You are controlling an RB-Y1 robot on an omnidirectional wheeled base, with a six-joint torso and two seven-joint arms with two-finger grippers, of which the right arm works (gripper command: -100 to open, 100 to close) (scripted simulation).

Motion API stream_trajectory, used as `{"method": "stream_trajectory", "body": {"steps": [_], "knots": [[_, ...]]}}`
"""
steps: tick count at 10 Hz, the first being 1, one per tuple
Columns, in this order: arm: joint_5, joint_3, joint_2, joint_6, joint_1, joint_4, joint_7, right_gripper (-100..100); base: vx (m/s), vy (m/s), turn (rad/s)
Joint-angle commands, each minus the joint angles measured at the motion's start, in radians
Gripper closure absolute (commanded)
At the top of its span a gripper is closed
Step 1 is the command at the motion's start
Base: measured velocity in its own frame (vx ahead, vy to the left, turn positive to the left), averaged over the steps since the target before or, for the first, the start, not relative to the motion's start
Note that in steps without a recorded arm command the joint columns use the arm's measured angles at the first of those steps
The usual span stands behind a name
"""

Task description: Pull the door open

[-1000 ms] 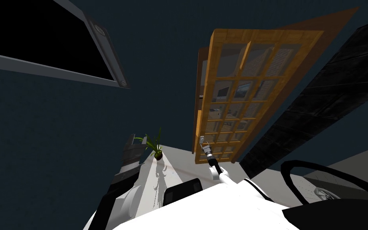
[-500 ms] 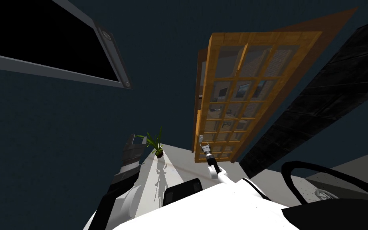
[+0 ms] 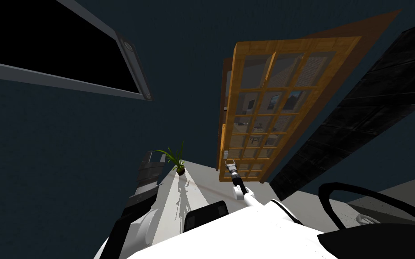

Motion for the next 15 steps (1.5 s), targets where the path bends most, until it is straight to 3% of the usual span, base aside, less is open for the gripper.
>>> {"method": "stream_trajectory", "body": {"steps": [1, 7, 8, 9, 11, 12, 14, 15], "knots": [[-0.006, 0.001, 0.002, -0.002, -0.006, 0.009, -0.028, -100, -0.064, -0.021, 0.017], [-0.050, 0.007, 0.021, 0.011, -0.022, 0.013, -0.174, -100, -0.064, -0.021, 0.035], [-0.045, 0.007, 0.019, 0.005, -0.025, 0.023, -0.160, -100, -0.025, -0.012, 0.008], [-0.050, 0.003, -0.001, -0.002, -0.014, 0.027, -0.184, -100, 0.085, 0.031, 0.124], [-0.050, 0.003, -0.001, -0.002, -0.014, 0.027, -0.184, -100, 0.119, 0.008, 0.024], [-0.056, -0.003, -0.027, -0.011, 0.000, 0.031, -0.209, -100, 0.183, 0.010, 0.135], [-0.056, -0.003, -0.027, -0.011, 0.000, 0.031, -0.209, -100, 0.126, -0.003, 0.041], [-0.061, -0.009, -0.055, -0.020, 0.016, 0.035, -0.236, -100, 0.128, 0.031, 0.135]]}}
